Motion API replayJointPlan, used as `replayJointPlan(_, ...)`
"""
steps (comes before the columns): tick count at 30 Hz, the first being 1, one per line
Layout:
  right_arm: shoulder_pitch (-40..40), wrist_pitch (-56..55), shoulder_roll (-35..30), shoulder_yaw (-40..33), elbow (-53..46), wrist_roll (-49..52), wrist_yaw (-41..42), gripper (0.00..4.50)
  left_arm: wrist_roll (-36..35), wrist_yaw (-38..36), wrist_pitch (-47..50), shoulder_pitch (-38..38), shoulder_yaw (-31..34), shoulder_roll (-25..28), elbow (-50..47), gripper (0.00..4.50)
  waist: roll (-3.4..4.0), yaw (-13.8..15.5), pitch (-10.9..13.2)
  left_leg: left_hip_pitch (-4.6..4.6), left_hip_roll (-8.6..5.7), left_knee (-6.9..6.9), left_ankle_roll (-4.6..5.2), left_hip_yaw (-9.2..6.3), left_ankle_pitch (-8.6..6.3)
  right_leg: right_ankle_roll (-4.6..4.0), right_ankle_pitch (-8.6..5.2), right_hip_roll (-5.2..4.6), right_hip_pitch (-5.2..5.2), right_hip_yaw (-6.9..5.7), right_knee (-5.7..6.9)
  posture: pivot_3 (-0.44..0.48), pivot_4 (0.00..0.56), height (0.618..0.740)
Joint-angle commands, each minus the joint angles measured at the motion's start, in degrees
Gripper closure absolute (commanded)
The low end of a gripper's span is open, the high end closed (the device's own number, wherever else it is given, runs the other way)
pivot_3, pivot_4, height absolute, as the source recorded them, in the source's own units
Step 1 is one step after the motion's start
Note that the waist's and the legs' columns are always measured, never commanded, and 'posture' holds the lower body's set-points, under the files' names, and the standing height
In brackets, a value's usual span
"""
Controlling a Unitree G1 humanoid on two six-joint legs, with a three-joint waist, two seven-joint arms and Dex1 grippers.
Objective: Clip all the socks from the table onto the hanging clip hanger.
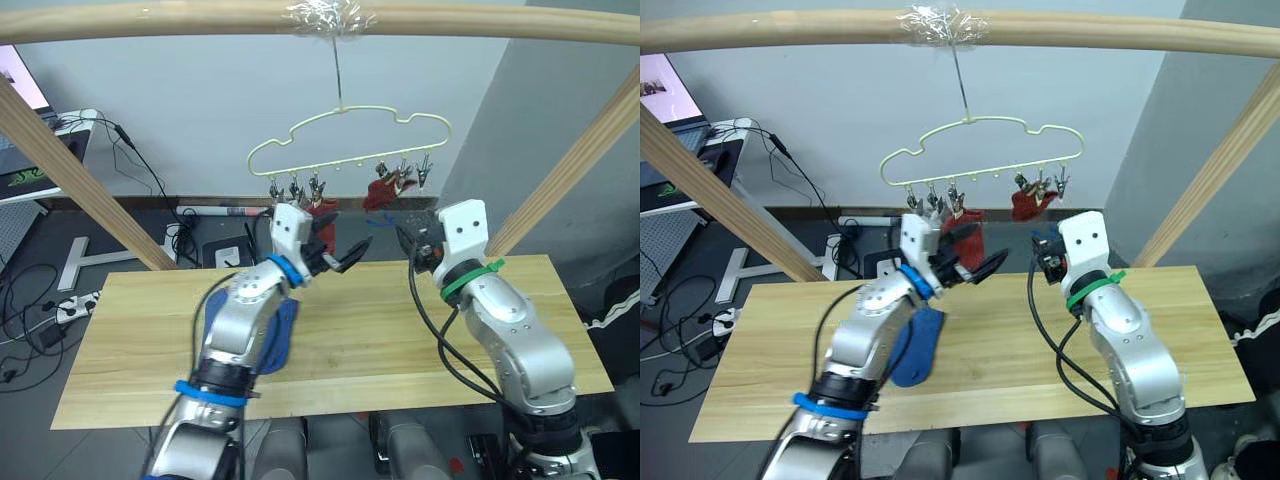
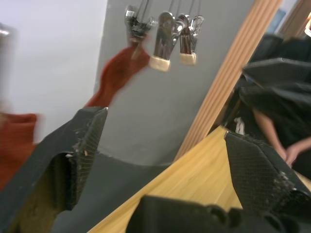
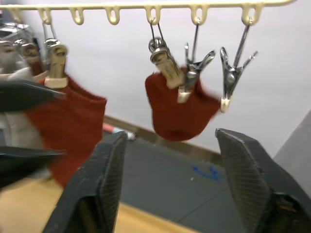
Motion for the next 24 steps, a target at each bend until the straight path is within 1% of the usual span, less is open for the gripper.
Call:
replayJointPlan(1,-0.5,-4.4,2.3,-0.2,0.5,-1.9,-2.2,1.81,-3.2,-2.1,3.1,0.9,1.3,2.4,-7.7,0.24,0.0,0.7,0.0,0.0,0.0,0.0,0.0,0.01,0.0,0.0,0.0,-0.01,0.0,0.01,-0.02,0.243,0.246,0.74)
replayJointPlan(3,-0.9,-5.3,3.1,-0.1,1.8,-2.9,-2.7,2.49,-4.4,-2.5,4.8,1.8,1.7,3.8,-10.1,0.24,-0.03,1.2,0.1,-0.05,-0.01,-0.01,-0.02,0.0,-0.01,0.02,-0.02,-0.03,0.0,-0.01,-0.07,0.253,0.24,0.74)
replayJointPlan(10,-4.0,-8.5,5.2,-2.0,8.0,-4.6,-4.5,2.49,-5.8,-2.5,7.0,3.7,2.2,5.6,-13.9,0.24,-0.03,1.4,0.1,-0.01,-0.02,-0.01,-0.02,0.01,-0.02,0.01,-0.02,-0.04,0.0,0.0,-0.04,0.259,0.231,0.74)
replayJointPlan(16,-7.7,-11.3,5.7,-3.7,14.9,-5.6,-5.2,2.49,-6.3,-1.7,7.7,3.1,3.0,5.9,-15.2,0.24,-0.03,1.5,0.1,0.0,-0.01,-0.01,-0.02,0.03,-0.02,0.0,-0.02,-0.03,0.0,0.0,-0.02,0.279,0.225,0.74)
replayJointPlan(23,-12.9,-14.1,6.1,-3.9,21.6,-5.8,-3.9,2.49,-7.1,-1.7,8.4,2.4,4.0,7.0,-16.3,0.24,-0.03,2.1,0.1,0.0,0.0,-0.02,-0.02,0.04,-0.02,0.0,-0.01,-0.03,-0.03,0.01,0.02,0.289,0.224,0.74)
replayJointPlan(24,-13.7,-14.4,6.3,-4.0,22.4,-5.7,-3.7,2.49,-7.1,-1.6,8.3,2.3,4.1,7.1,-16.3,0.24,-0.03,2.2,0.1,0.0,0.0,-0.02,-0.02,0.04,-0.02,0.0,-0.01,-0.03,-0.03,0.01,0.03,0.302,0.221,0.74)
